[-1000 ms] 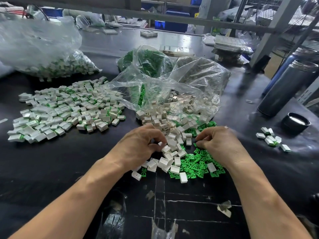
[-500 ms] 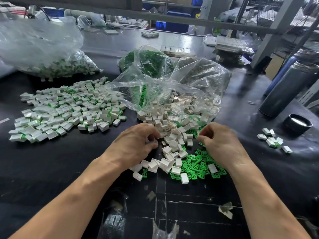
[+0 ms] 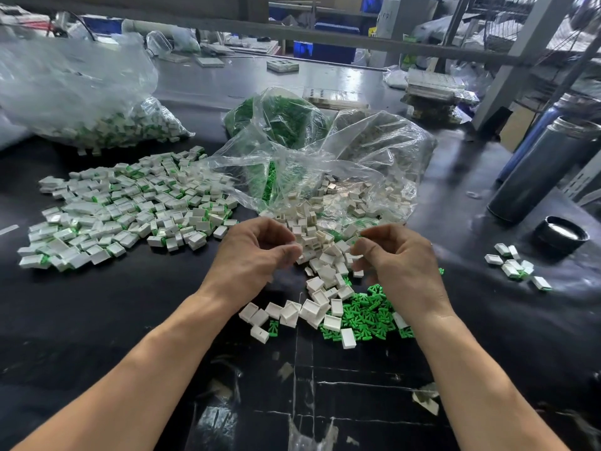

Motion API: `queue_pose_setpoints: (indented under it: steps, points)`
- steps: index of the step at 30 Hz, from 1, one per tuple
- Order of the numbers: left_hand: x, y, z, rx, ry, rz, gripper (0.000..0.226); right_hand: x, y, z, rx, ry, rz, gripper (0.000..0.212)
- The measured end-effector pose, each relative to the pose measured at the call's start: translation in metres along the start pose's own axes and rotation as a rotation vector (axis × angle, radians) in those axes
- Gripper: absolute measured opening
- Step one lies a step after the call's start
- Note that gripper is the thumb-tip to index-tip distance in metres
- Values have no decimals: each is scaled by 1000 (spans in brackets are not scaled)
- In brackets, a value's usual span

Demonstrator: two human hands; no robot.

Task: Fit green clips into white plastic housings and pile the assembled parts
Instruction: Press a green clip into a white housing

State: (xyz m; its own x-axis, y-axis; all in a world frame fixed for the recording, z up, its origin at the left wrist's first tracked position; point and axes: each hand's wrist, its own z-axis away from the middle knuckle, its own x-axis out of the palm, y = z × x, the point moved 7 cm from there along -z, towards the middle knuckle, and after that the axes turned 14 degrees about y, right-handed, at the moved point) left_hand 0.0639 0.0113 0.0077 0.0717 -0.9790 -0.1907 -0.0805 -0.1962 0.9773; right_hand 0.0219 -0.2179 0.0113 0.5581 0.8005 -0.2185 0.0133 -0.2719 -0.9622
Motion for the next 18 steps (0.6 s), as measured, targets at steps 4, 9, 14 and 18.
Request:
queue_pose_setpoints:
  steps: [4, 9, 14, 18]
  points:
    - [11, 1, 5, -129, -54, 273, 18, 11, -2, 6, 51, -41, -117, 2]
    - [22, 0, 10, -220, -83, 415, 27, 25, -8, 15, 81, -85, -264, 3]
    - [25, 0, 11, -221, -95, 405, 31, 29, -10, 20, 81, -131, -328, 4]
    - [26, -1, 11, -224, -107, 401, 28, 31, -9, 22, 82, -146, -327, 4]
